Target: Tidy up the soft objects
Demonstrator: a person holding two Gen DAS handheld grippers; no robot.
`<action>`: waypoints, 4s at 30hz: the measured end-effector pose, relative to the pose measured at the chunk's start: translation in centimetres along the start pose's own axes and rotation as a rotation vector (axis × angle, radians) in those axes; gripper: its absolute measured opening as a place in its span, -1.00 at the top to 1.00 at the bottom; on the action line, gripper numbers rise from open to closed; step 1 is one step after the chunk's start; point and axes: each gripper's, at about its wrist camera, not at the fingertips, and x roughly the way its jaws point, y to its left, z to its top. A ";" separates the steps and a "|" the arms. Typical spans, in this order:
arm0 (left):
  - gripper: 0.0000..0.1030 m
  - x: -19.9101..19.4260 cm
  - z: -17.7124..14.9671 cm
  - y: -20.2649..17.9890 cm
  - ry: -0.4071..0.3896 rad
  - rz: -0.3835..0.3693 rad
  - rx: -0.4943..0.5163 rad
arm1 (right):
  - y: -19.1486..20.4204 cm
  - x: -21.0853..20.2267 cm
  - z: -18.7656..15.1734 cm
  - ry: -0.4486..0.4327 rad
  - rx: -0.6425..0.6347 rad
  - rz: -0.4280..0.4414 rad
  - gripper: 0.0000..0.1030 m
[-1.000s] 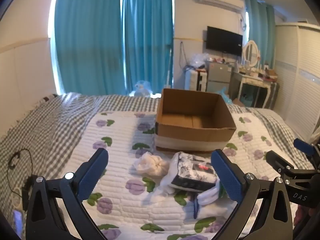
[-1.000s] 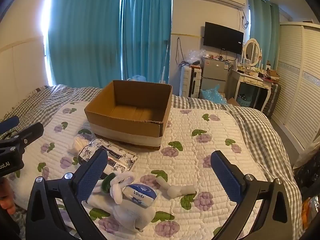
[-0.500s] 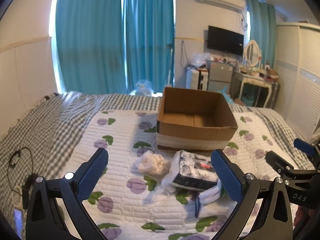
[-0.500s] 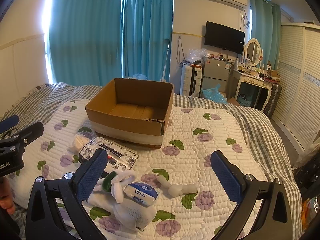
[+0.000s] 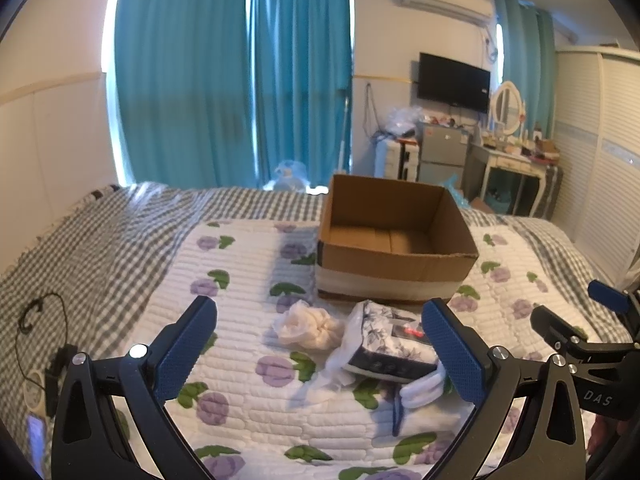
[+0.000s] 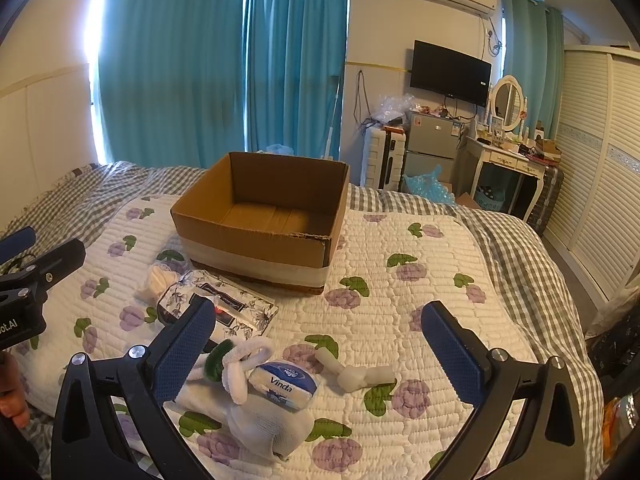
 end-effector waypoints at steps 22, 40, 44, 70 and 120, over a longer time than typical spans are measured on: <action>-1.00 0.0 -0.4 0.0 0.004 -0.003 0.000 | 0.3 0.5 -0.3 0.020 -0.013 0.001 -1.00; -1.00 -5.1 2.3 -0.5 -0.080 -0.027 -0.001 | 2.0 -5.0 1.8 -0.028 -0.084 -0.036 -1.00; -1.00 -6.7 3.1 -0.5 -0.099 -0.060 -0.011 | 2.3 -8.1 2.5 -0.055 -0.128 -0.067 -1.00; -1.00 3.8 -3.8 -2.7 0.254 -0.045 0.081 | 2.5 8.7 -8.0 0.459 -0.070 0.184 -0.96; 0.76 -0.3 1.4 -3.9 0.233 -0.325 0.154 | 0.1 -1.4 -2.2 0.255 -0.087 0.106 -0.27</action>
